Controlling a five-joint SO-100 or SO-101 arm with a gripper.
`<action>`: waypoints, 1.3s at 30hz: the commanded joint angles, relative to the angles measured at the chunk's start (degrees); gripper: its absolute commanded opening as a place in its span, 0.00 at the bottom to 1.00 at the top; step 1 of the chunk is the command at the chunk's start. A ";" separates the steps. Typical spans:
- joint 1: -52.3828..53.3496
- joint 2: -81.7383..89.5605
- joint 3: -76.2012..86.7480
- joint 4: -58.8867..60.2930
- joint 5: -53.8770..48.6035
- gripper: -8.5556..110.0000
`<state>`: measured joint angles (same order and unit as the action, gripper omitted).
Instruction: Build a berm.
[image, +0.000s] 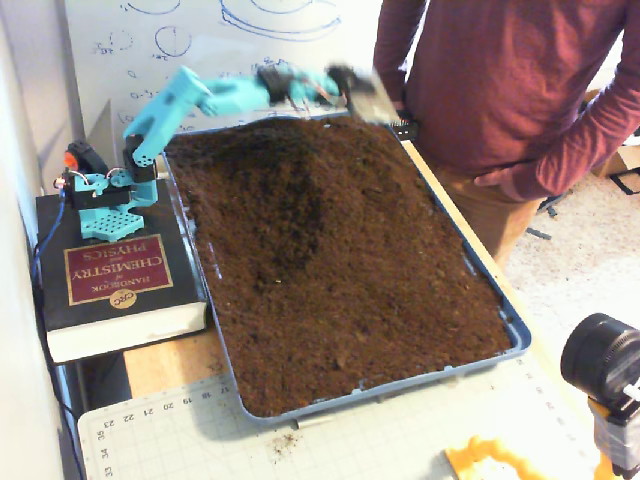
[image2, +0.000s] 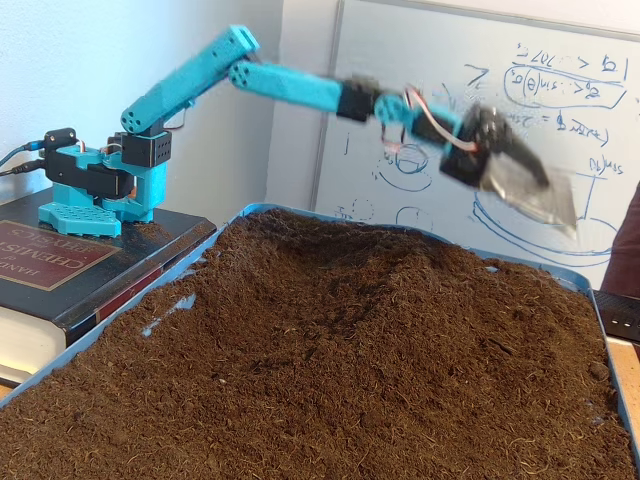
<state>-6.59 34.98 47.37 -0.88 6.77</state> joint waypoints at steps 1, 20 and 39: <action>2.64 -4.48 -11.07 -3.25 -3.60 0.07; 3.52 -6.68 -5.80 31.82 -4.66 0.07; 5.45 2.02 -5.01 55.28 -4.75 0.07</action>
<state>-3.52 31.46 41.75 50.10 2.20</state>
